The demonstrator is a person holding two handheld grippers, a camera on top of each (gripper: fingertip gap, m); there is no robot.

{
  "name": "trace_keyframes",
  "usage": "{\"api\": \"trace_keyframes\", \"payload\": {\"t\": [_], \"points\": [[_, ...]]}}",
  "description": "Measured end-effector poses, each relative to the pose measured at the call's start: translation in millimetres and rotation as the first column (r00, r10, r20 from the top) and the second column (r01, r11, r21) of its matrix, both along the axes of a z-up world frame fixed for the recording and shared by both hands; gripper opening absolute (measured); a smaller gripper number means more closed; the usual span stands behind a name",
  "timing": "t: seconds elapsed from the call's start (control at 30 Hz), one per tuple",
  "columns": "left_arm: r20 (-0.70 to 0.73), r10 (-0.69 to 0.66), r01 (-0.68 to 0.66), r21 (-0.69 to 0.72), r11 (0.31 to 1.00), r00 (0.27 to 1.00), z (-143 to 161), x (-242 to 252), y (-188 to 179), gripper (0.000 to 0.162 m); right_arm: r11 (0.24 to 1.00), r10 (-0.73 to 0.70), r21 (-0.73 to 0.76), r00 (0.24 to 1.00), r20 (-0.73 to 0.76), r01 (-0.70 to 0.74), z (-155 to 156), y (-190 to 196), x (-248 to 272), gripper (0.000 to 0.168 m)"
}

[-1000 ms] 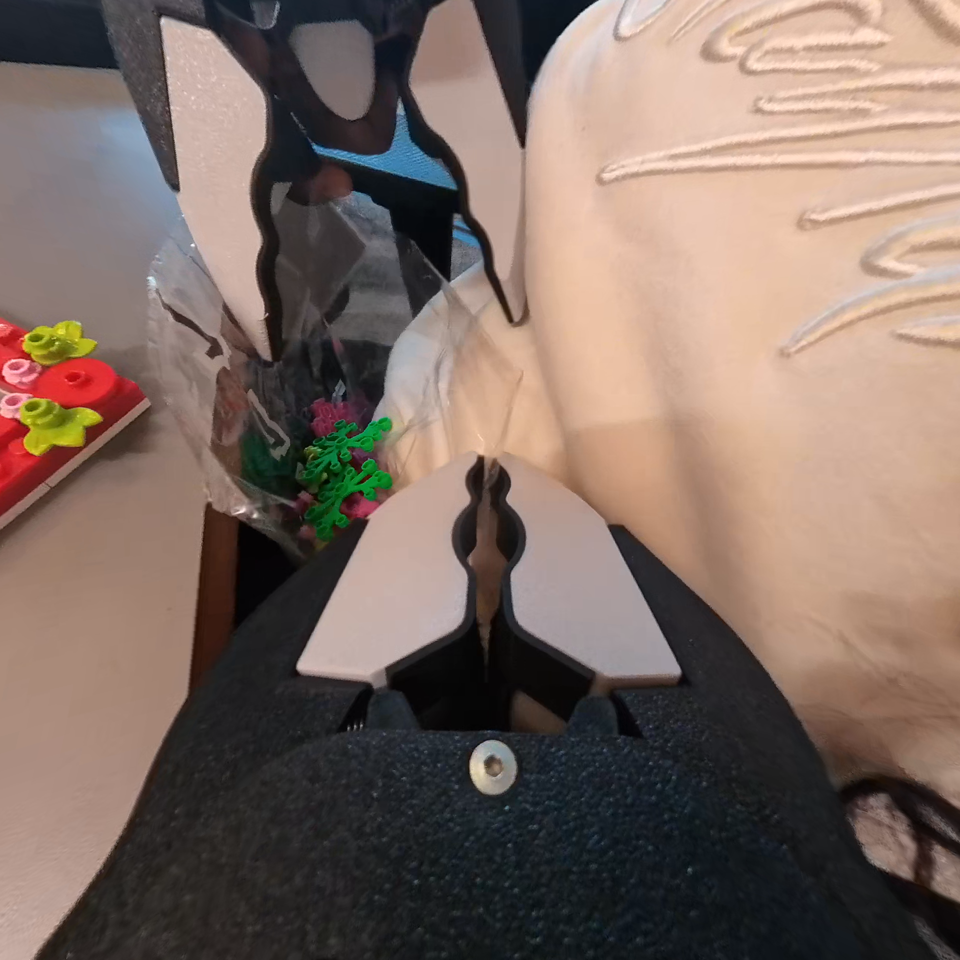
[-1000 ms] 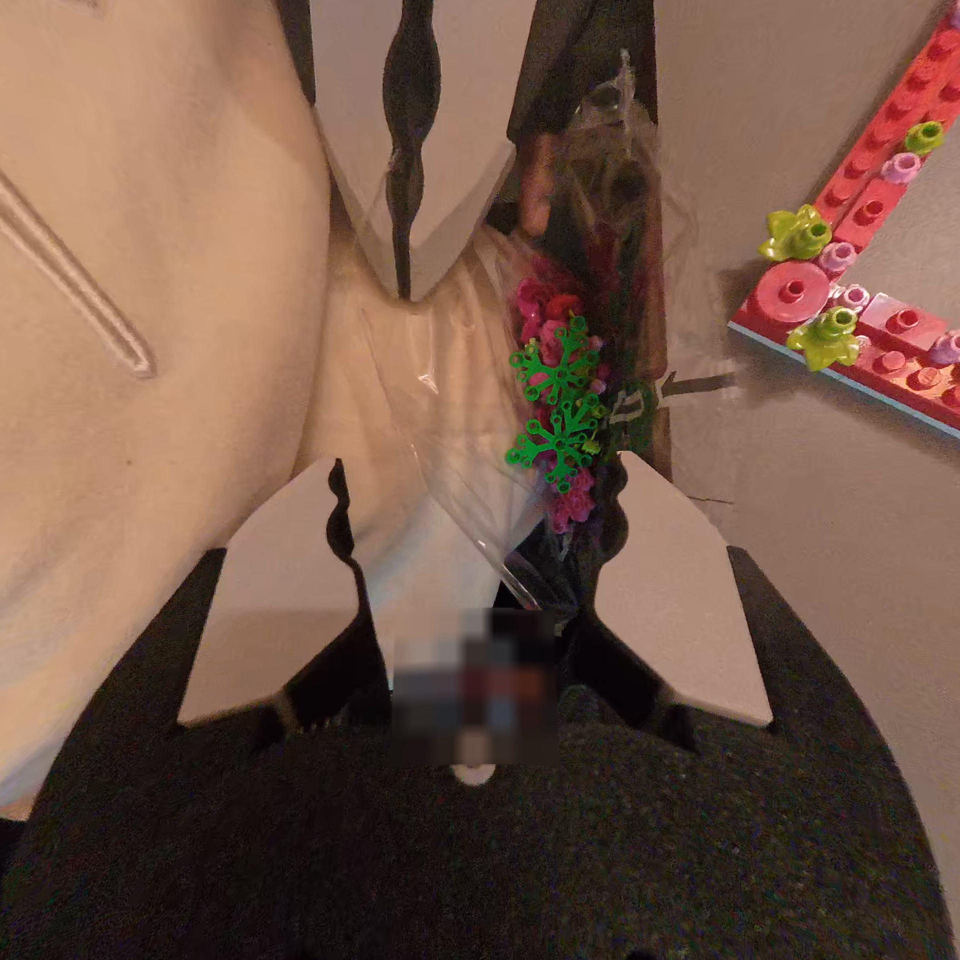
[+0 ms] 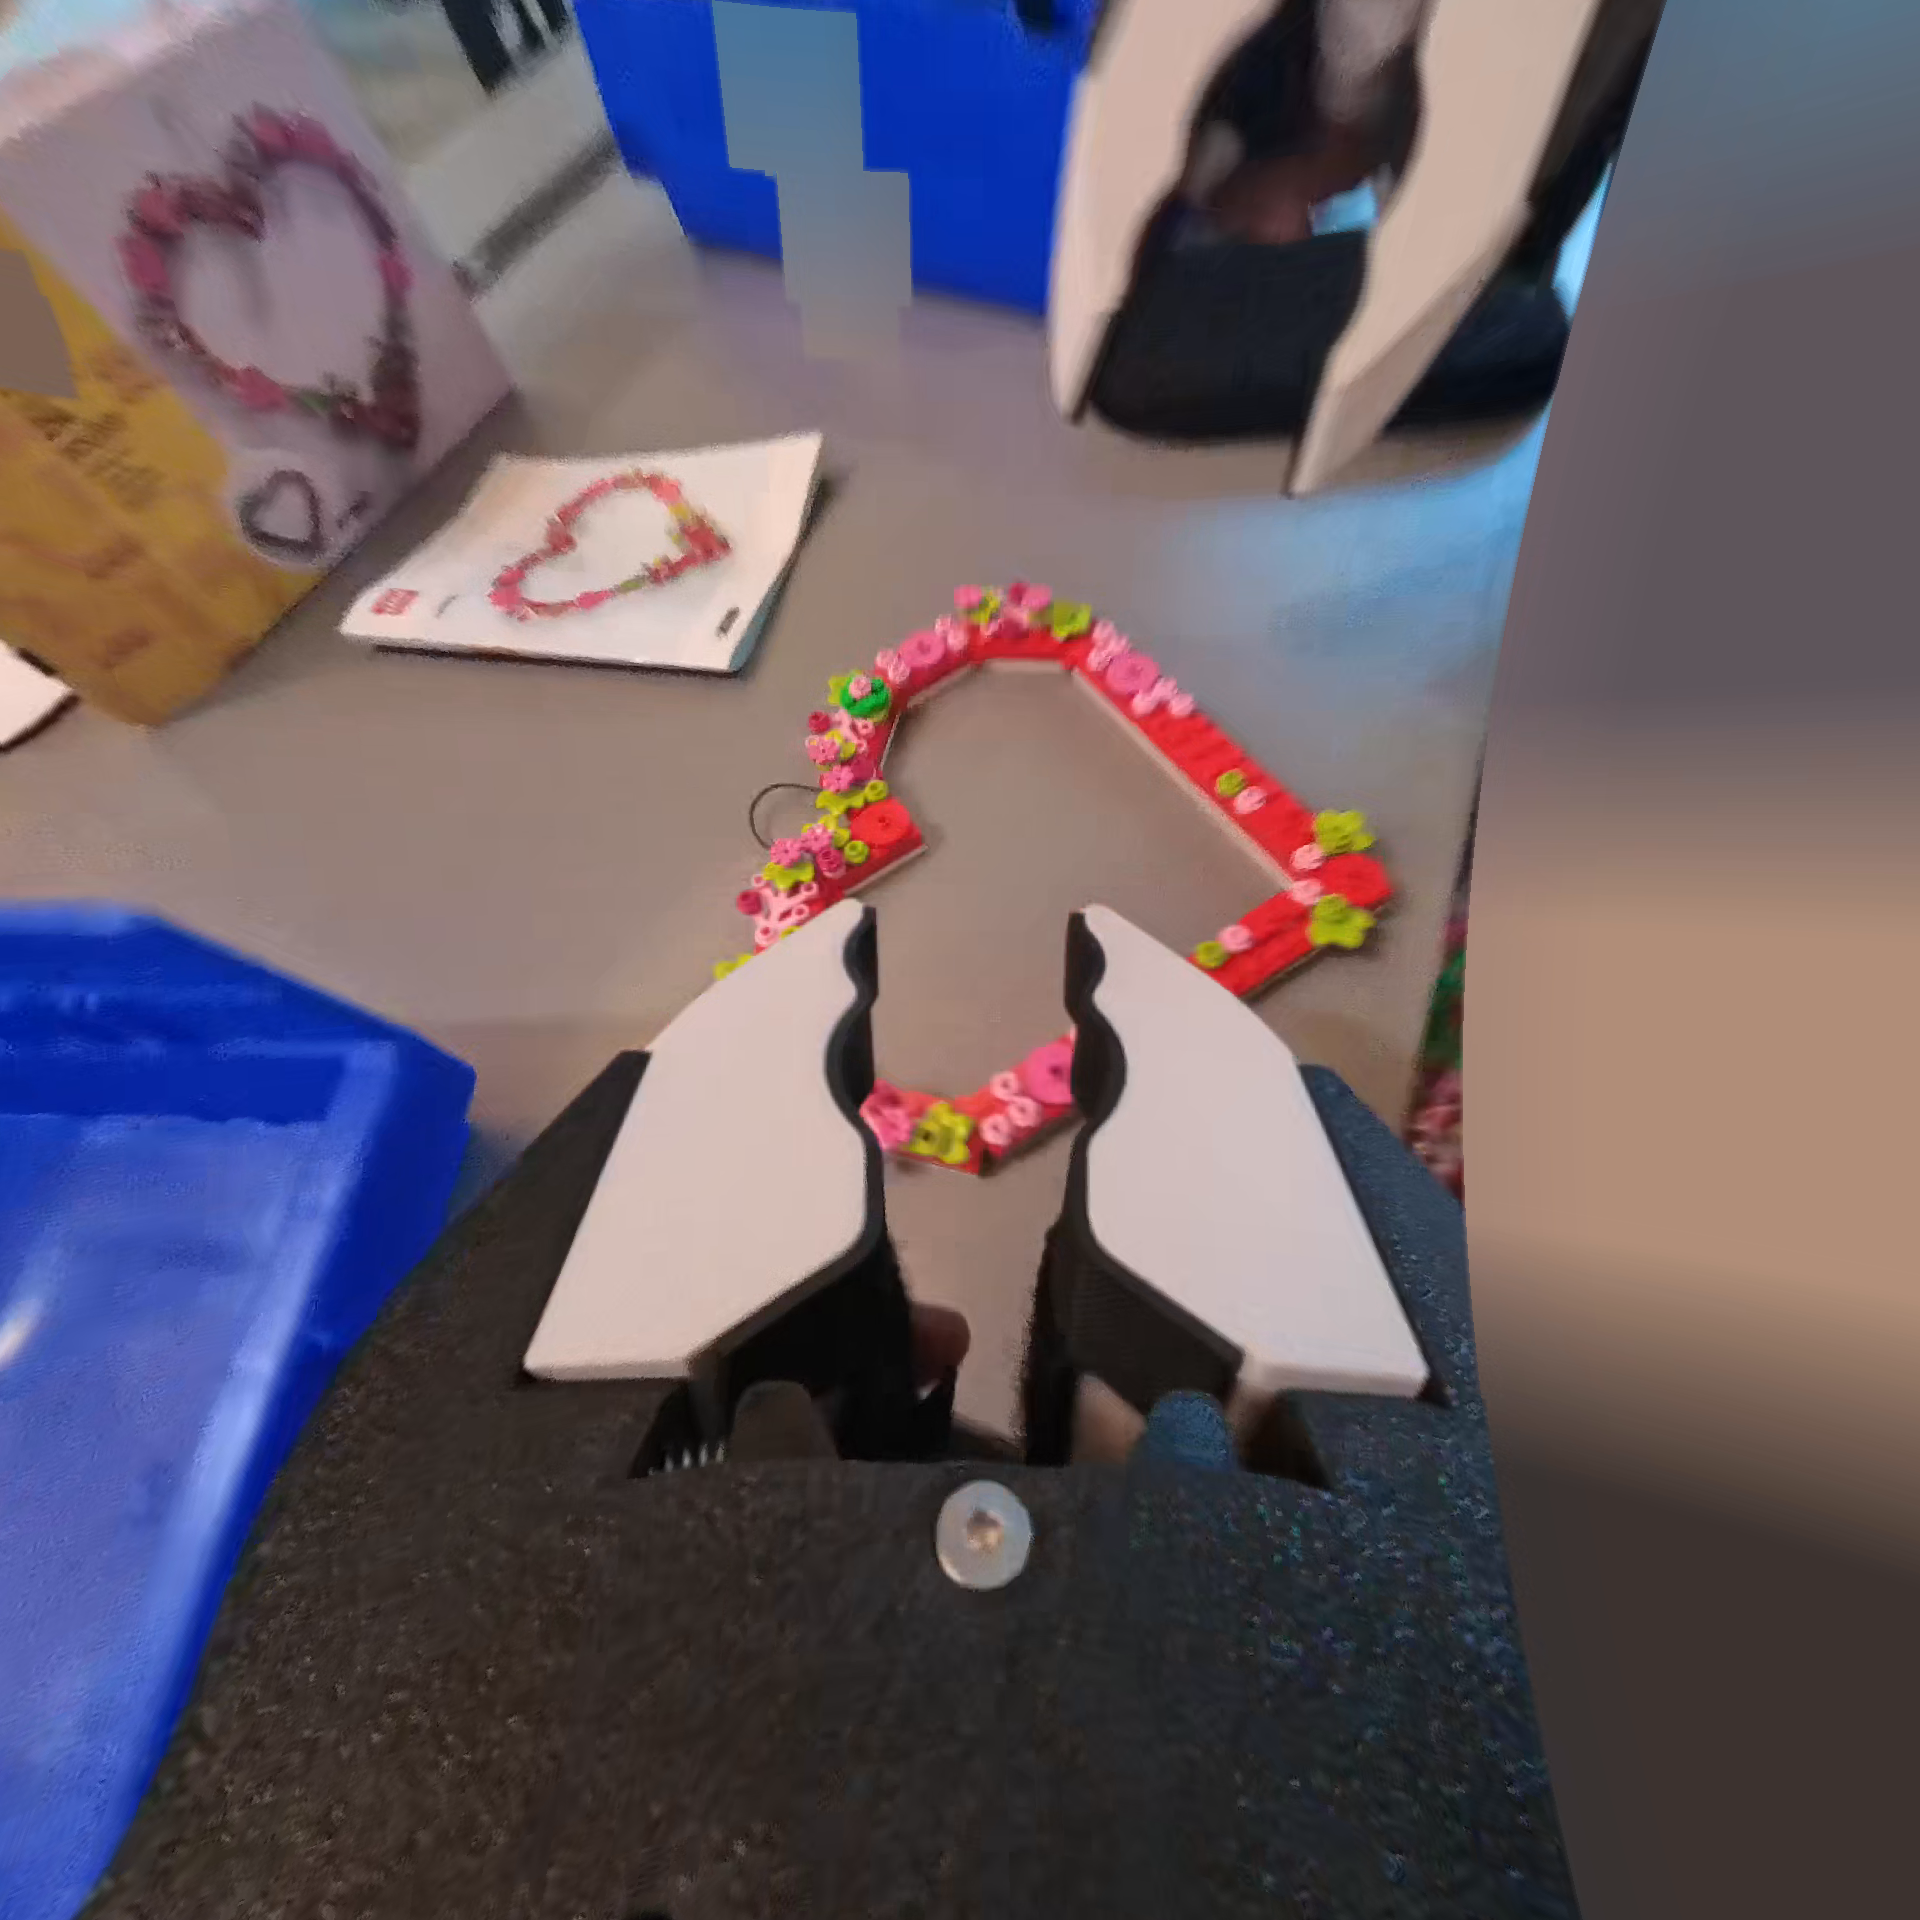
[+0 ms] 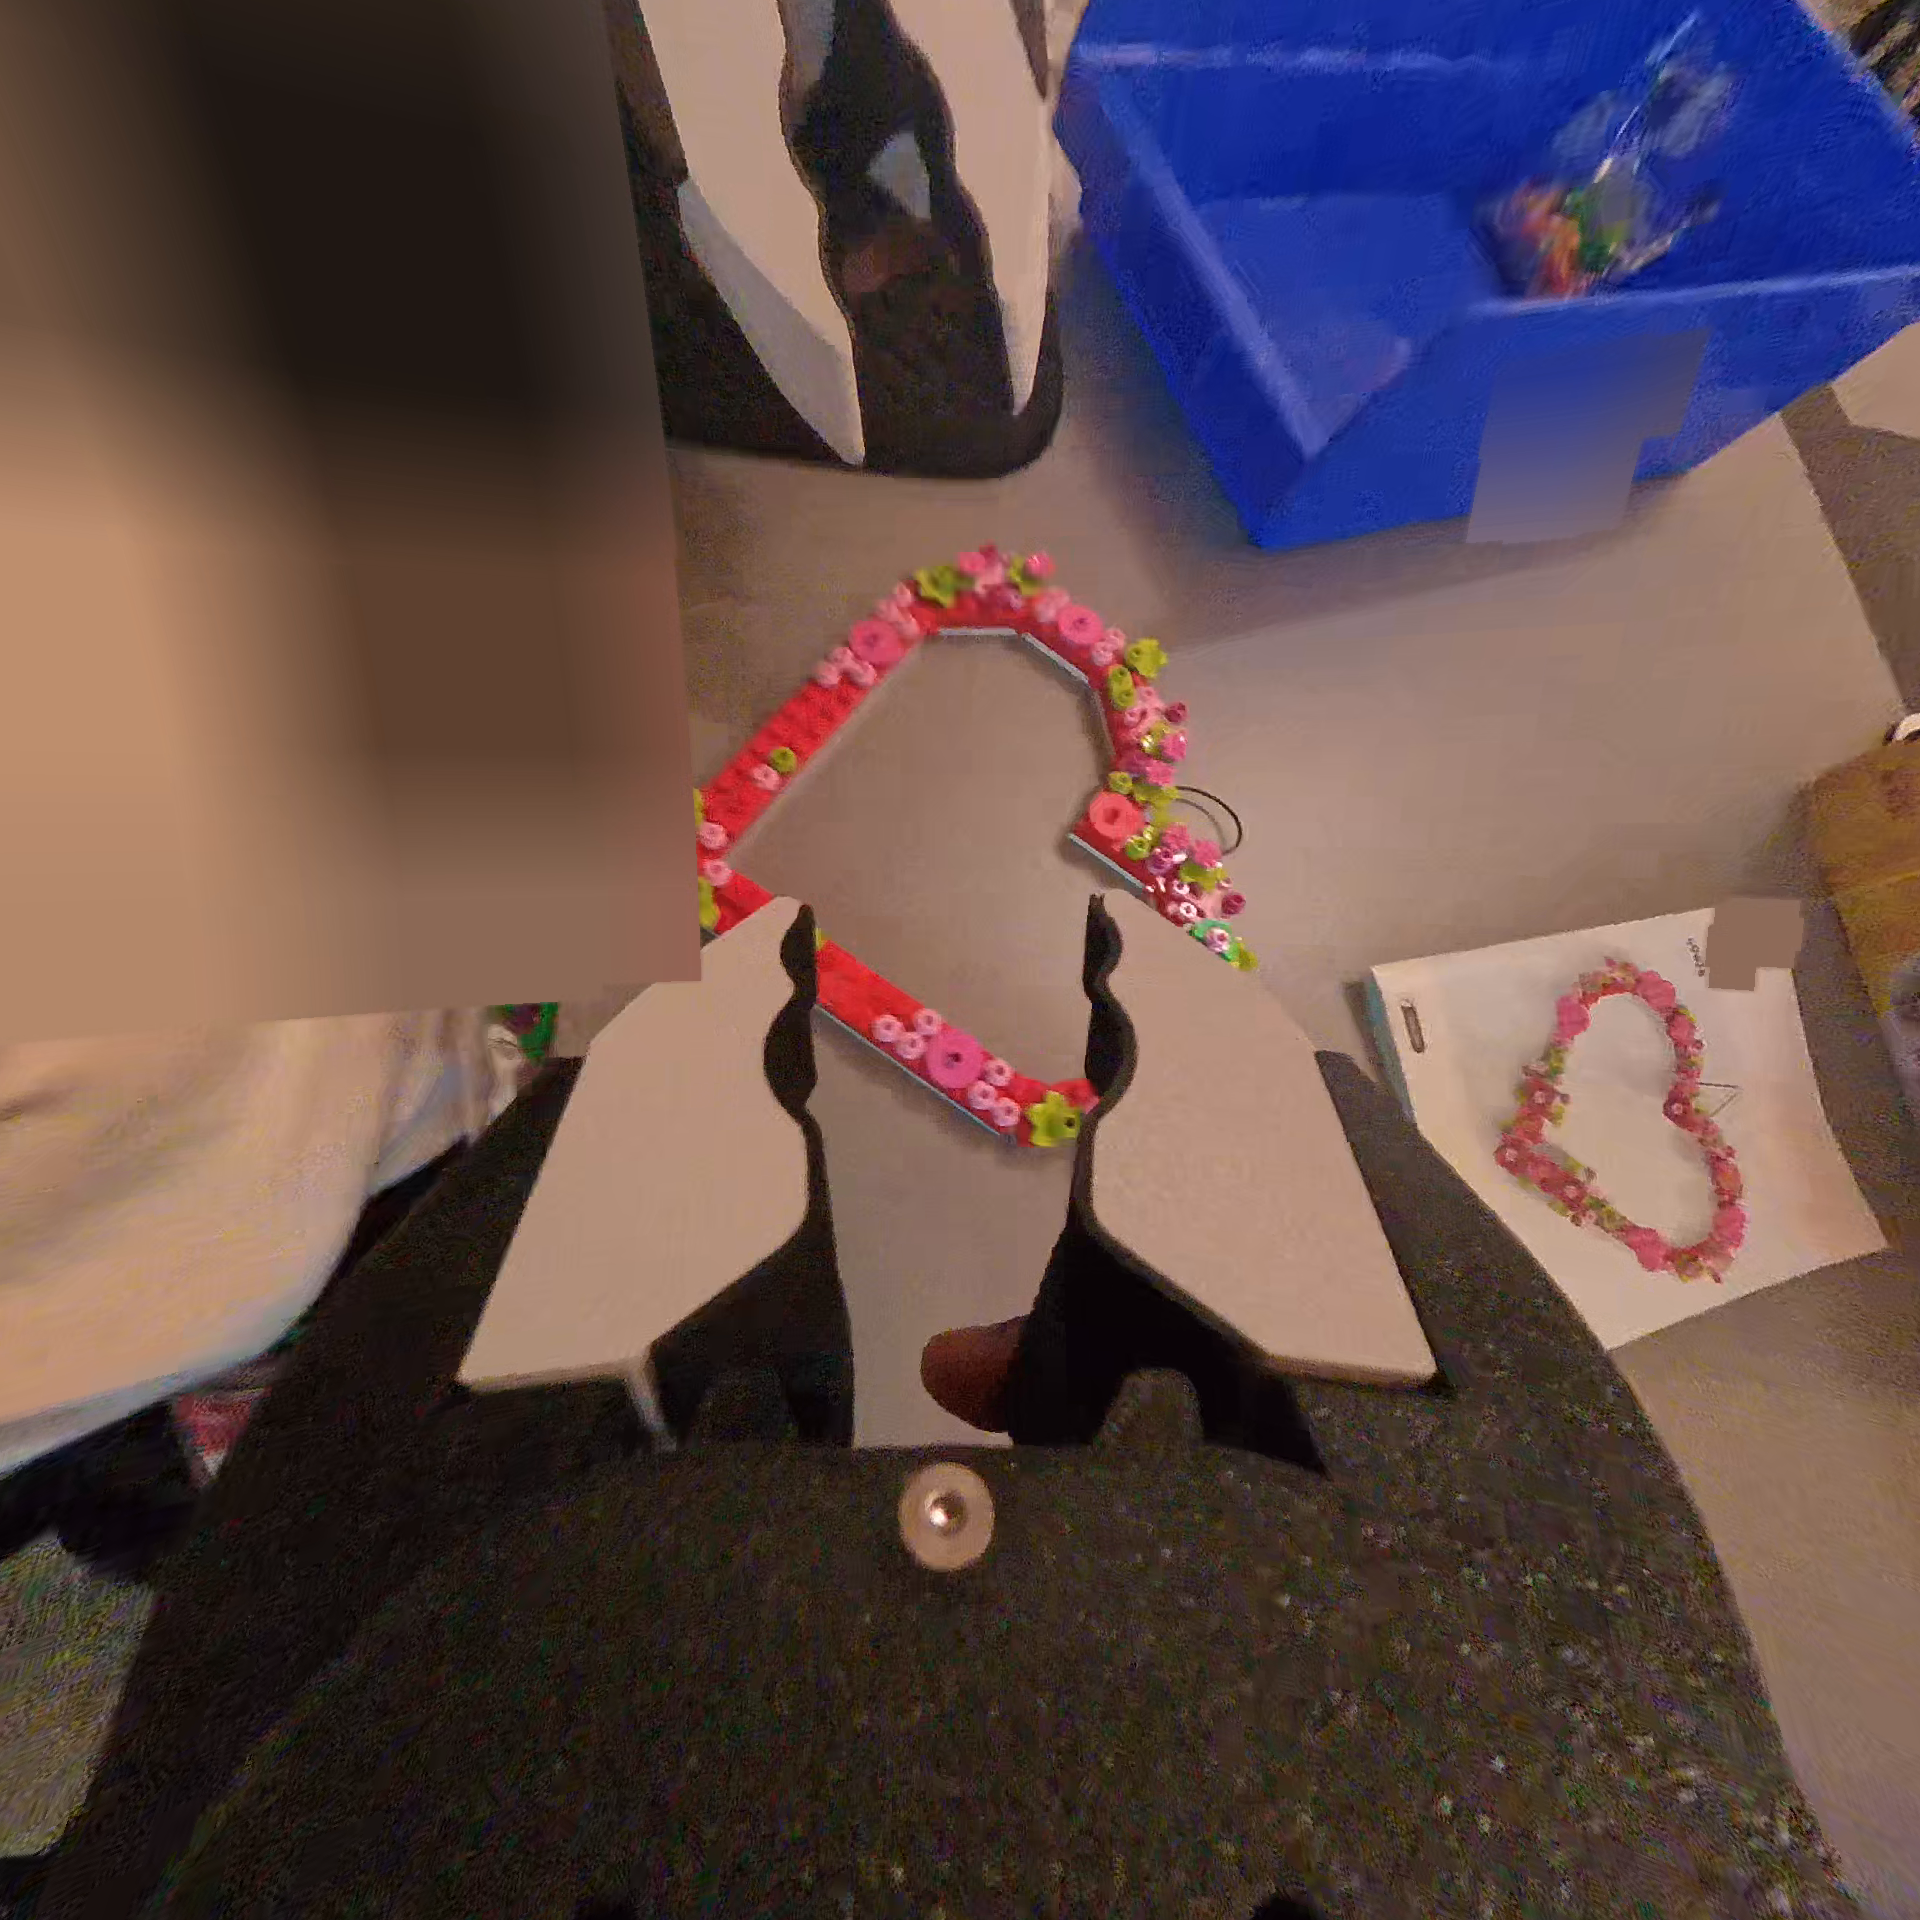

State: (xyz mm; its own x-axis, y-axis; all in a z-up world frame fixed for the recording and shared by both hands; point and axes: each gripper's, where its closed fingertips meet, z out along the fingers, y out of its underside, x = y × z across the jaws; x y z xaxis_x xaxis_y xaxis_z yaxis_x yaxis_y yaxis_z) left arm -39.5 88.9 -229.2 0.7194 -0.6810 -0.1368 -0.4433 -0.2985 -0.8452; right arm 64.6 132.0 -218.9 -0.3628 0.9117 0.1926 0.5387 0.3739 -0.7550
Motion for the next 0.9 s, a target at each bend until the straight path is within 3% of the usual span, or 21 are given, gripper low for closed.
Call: {"api": "trace_keyframes", "payload": {"t": [0.03,0.2,0.43,0.67,0.8,0.83,0.9], "points": [[-0.068,-0.037,0.033,-0.053,0.998,0.997,-8,4,11,0.032,1.0,0.008,0.009,0.998,0.06,-0.008,-9,13,-8,0.048],[-0.194,-0.128,0.081,-0.234,0.969,0.973,-43,23,60,0.028,0.999,0.043,-0.029,0.962,0.27,-0.036,-53,60,-46,0.039],[-0.29,-0.117,0.046,-0.243,0.969,0.95,-72,25,85,0.029,0.996,0.091,-0.058,0.919,0.384,-0.074,-83,76,-63,0.039],[-0.242,-0.11,0.045,-0.259,0.965,0.964,-74,25,87,0.029,0.996,0.089,-0.029,0.928,0.362,-0.084,-87,78,-65,0.021],[-0.191,-0.096,0.044,-0.26,0.965,0.977,-74,24,89,0.029,0.985,0.093,0.111,0.942,0.321,-0.135,-83,79,-66,0.02],[-0.198,-0.081,0.029,-0.254,0.967,0.977,-74,22,90,0.029,0.977,0.125,0.127,0.942,0.31,-0.172,-82,74,-66,0.004],[-0.209,-0.094,0.04,-0.251,0.967,0.973,-74,22,90,0.029,0.973,0.153,0.137,0.963,0.222,-0.186,-70,65,-72,0.0]]}}
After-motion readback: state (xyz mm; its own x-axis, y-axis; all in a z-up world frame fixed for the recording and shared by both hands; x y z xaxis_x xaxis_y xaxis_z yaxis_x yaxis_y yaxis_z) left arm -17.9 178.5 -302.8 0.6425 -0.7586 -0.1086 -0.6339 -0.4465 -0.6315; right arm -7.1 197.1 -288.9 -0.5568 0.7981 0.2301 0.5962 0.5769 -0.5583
